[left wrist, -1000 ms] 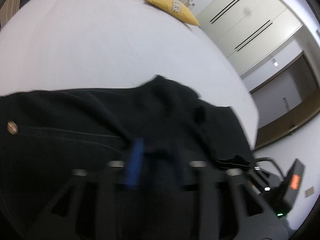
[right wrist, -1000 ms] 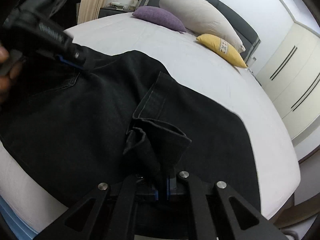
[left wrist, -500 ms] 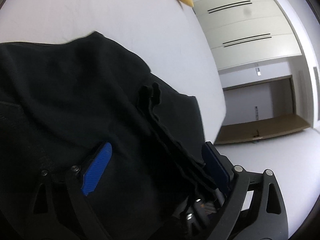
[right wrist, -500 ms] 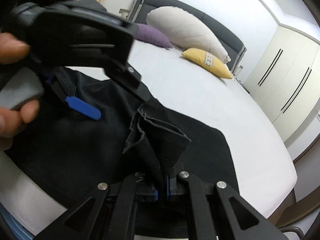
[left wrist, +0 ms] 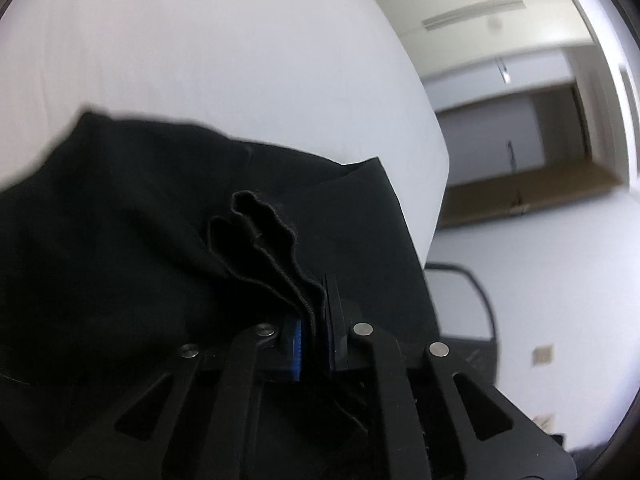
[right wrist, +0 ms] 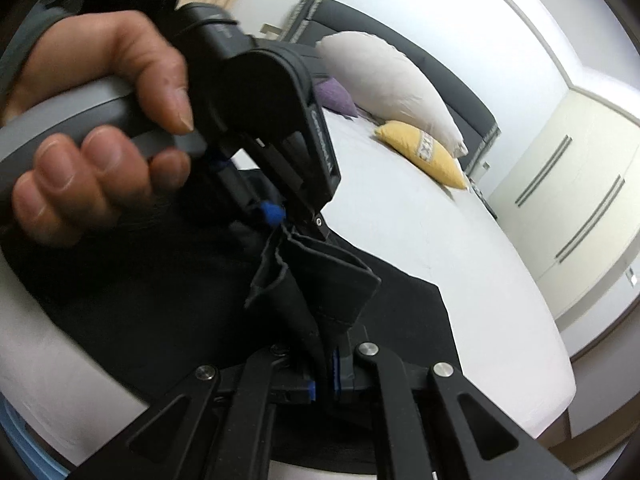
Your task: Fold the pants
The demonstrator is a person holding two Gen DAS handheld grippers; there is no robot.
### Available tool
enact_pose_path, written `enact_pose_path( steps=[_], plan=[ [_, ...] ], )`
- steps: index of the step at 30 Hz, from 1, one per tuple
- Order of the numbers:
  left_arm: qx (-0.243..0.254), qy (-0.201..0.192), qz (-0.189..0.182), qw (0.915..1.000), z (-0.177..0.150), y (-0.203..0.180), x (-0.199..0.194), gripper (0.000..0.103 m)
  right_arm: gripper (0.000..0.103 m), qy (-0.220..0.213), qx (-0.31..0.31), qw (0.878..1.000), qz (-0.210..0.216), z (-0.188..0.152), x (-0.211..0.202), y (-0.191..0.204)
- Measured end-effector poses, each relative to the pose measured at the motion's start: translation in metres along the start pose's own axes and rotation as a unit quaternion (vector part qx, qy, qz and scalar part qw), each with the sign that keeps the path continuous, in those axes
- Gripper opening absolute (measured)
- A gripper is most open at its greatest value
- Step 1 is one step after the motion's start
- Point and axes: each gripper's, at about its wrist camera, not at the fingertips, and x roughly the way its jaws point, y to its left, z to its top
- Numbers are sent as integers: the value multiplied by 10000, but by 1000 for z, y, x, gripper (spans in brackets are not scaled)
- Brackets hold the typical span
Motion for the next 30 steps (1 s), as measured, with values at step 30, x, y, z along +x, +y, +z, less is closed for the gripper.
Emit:
enact_pose_path(
  steps=[30],
  plan=[
    [68,-208,857,9961,-51,49,-60,11,12,217,-1617,9787,1248,-5,-23,84]
  ],
)
